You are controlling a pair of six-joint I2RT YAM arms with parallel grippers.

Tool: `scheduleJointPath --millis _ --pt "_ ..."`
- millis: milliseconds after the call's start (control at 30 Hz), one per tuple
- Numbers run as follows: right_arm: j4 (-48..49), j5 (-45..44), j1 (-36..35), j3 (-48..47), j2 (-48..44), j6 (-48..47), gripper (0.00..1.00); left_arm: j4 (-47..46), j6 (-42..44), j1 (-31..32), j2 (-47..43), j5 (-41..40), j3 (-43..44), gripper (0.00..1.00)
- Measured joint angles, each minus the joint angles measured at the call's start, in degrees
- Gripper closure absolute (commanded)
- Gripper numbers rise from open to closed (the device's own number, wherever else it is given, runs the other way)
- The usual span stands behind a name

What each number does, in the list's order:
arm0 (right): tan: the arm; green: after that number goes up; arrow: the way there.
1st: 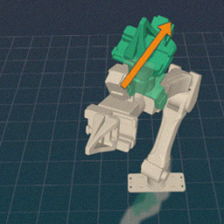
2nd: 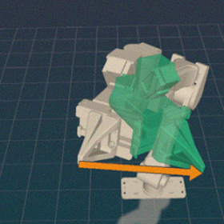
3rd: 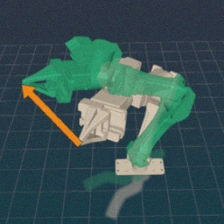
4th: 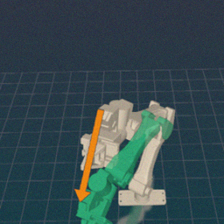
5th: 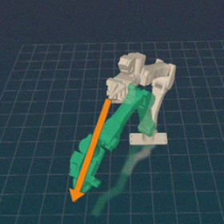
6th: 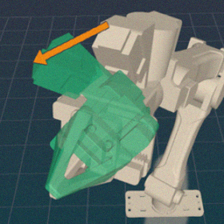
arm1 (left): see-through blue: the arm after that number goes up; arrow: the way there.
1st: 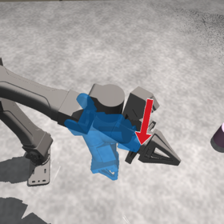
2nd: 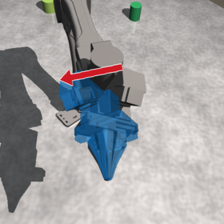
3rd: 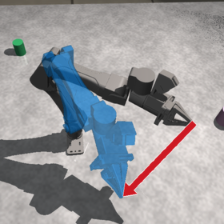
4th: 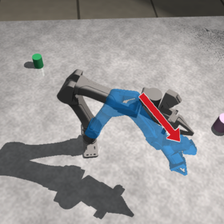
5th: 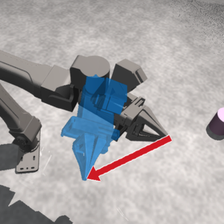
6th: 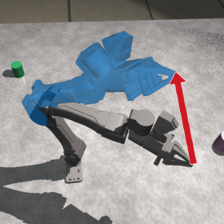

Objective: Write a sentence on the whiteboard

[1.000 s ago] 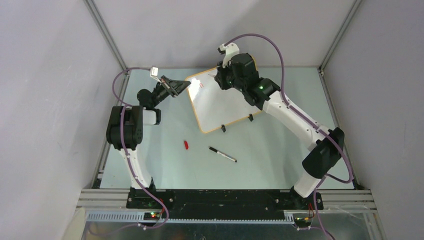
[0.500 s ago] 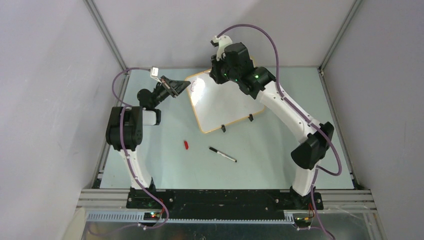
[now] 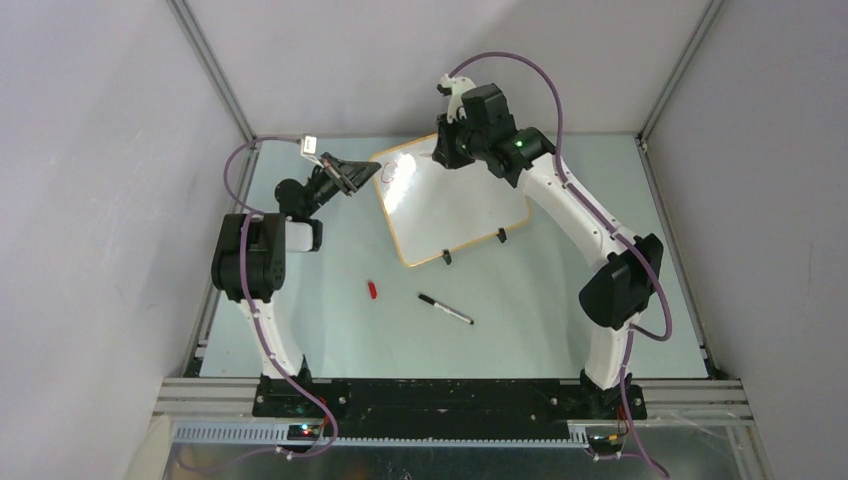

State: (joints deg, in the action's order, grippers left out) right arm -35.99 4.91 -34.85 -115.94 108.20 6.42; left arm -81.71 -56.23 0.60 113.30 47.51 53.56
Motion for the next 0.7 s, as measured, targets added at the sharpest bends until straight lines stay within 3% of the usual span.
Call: scheduleJointPath --millis 333,700 --pt "7.08 -2.99 -2.56 12.17 -0.11 -0.02 1.00 0.07 0.35 0.04 -0.04 -0.02 0.00 1.00" --pt "11.89 -7.65 -5.14 12.76 -1.09 -0.90 1.00 0.26 0.79 0.26 -0.07 -0.44 0.00 1.00"
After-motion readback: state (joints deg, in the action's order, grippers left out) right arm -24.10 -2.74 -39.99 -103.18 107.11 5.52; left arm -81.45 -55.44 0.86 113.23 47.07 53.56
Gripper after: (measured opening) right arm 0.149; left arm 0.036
